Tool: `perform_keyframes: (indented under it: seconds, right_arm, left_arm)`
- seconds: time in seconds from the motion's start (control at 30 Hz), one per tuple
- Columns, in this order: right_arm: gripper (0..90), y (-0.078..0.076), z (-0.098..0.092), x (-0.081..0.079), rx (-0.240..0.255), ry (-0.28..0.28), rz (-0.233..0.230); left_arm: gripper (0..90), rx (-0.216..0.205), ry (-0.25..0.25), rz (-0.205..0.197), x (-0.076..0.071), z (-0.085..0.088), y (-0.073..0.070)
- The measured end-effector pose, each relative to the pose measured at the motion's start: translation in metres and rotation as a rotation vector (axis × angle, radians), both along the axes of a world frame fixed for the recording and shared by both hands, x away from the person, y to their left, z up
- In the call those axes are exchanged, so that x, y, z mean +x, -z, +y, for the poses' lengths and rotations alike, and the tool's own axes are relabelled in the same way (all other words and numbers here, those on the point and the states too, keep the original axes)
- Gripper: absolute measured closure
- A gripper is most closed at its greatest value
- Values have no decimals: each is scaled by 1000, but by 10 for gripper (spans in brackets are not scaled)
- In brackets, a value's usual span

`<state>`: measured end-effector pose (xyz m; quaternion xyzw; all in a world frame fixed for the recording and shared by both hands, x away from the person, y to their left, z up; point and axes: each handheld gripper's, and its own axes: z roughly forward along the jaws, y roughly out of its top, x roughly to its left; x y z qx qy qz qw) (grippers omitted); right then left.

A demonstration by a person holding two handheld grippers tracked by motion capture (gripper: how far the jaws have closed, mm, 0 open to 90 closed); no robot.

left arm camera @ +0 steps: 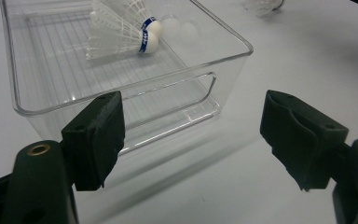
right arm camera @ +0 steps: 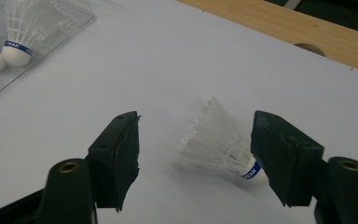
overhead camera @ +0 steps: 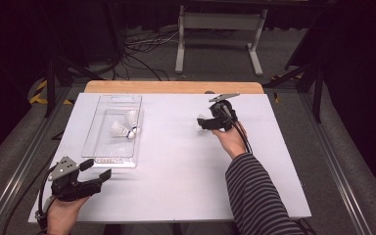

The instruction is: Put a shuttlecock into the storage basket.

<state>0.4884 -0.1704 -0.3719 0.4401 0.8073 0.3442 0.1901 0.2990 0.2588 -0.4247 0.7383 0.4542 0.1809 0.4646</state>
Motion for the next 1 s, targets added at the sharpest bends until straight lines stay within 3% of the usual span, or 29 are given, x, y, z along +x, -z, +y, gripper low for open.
perform_keyframes:
  seconds: [0.13, 0.37, 0.83, 1.0]
  right_arm:
    - [342, 4, 5, 6, -45, -4, 40]
    - [366, 2, 10, 15, -76, 10, 69]
    - [455, 2, 30, 33, -205, 37, 127]
    - [486, 1, 35, 38, -230, 56, 149]
  left_arm:
    - [231, 4, 4, 0, 0, -1, 0]
    - [231, 2, 8, 6, 0, -2, 1]
    - [231, 18, 34, 2, 1, -4, 1]
    - [231, 13, 32, 0, 1, -4, 1]
